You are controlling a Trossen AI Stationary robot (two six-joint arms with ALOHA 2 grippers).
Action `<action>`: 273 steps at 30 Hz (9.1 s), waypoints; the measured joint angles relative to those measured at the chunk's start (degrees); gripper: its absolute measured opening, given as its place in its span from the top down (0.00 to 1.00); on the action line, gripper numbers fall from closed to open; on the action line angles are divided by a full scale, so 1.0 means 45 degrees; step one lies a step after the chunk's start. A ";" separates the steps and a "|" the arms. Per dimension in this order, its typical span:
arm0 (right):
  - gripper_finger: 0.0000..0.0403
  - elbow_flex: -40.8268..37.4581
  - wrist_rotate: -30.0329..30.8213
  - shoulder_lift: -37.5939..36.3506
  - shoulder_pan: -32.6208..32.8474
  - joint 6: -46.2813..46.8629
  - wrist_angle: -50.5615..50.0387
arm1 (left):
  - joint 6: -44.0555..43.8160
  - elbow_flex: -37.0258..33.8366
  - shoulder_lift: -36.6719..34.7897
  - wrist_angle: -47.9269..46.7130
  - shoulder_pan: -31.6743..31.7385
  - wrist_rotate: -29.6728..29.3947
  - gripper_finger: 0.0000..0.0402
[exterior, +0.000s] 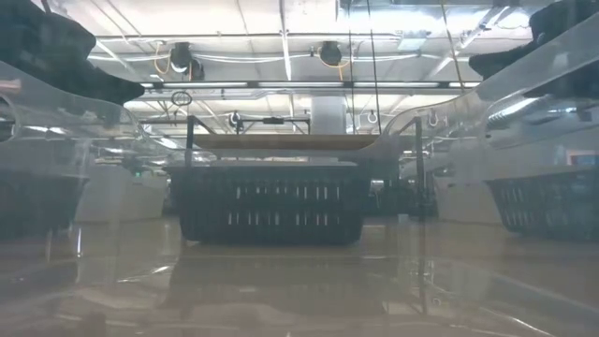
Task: Stack baskets on shelf by color
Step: Put the right white bin on the shelf, then stack the right white bin on top of the white bin on the shelf
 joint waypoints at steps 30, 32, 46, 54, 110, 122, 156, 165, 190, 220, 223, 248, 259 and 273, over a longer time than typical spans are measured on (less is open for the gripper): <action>0.97 0.0002 -0.0037 -0.0004 0.0003 -0.1376 0.0961 | -0.0435 0.0005 0.0005 0.0020 0.0000 -0.0029 0.98; 0.97 0.0000 -0.0049 0.0000 0.0005 -0.0862 0.1386 | -0.0267 0.0001 0.0000 0.0024 0.0000 -0.0029 0.98; 0.97 0.0723 0.6471 0.1198 -0.0005 0.3049 0.1913 | 0.1372 0.0000 0.0000 0.2919 0.0004 -0.0928 0.98; 0.97 0.5576 0.7303 0.5617 -0.0189 0.4043 -0.2983 | 0.1232 0.0000 0.0017 0.4848 0.0096 -0.2948 0.98; 0.66 0.9010 0.5188 1.3270 -0.0031 0.5806 -1.5004 | -0.1962 0.0079 0.8491 0.8858 -0.0327 -0.5703 0.66; 0.98 0.9615 0.5097 1.2588 -0.0406 0.6476 -1.6539 | 0.0186 0.3577 0.8423 0.5029 0.1148 -0.4115 0.66; 1.00 2.2967 0.5819 2.0810 -0.2816 -0.2180 -1.5993 | 0.4233 0.5610 0.8508 0.4078 0.3981 -0.4113 0.66; 1.00 2.3184 0.5605 2.1280 -0.2381 -0.0880 -1.7397 | 0.3189 0.5610 0.8510 0.3986 0.4206 -0.4119 0.66; 0.62 2.1853 0.4974 1.9086 -0.0019 -0.2190 -1.6322 | 0.1751 0.5605 0.8510 0.3841 0.4133 -0.4114 0.66; 0.63 1.1028 0.4506 1.8965 0.2203 -0.1755 -0.2629 | 0.1781 0.5605 0.8510 0.3505 0.3449 -0.4070 0.66; 0.63 1.0832 0.4658 1.8953 0.2154 -0.1722 -0.2580 | 0.1868 0.5605 0.8510 0.3514 0.3472 -0.4075 0.66; 0.89 1.0583 0.4484 1.5292 0.1768 -0.1200 -0.6727 | 0.2377 0.5605 0.8510 0.3761 0.3633 -0.4141 0.66; 0.66 1.0595 0.3537 1.5466 0.1839 0.0270 -0.7119 | 0.2080 0.5605 0.8510 0.3912 0.3614 -0.4138 0.66; 0.64 1.0593 0.5229 1.7121 0.1661 -0.2223 -0.7919 | 0.2264 0.5605 0.8510 0.3784 0.3619 -0.4133 0.66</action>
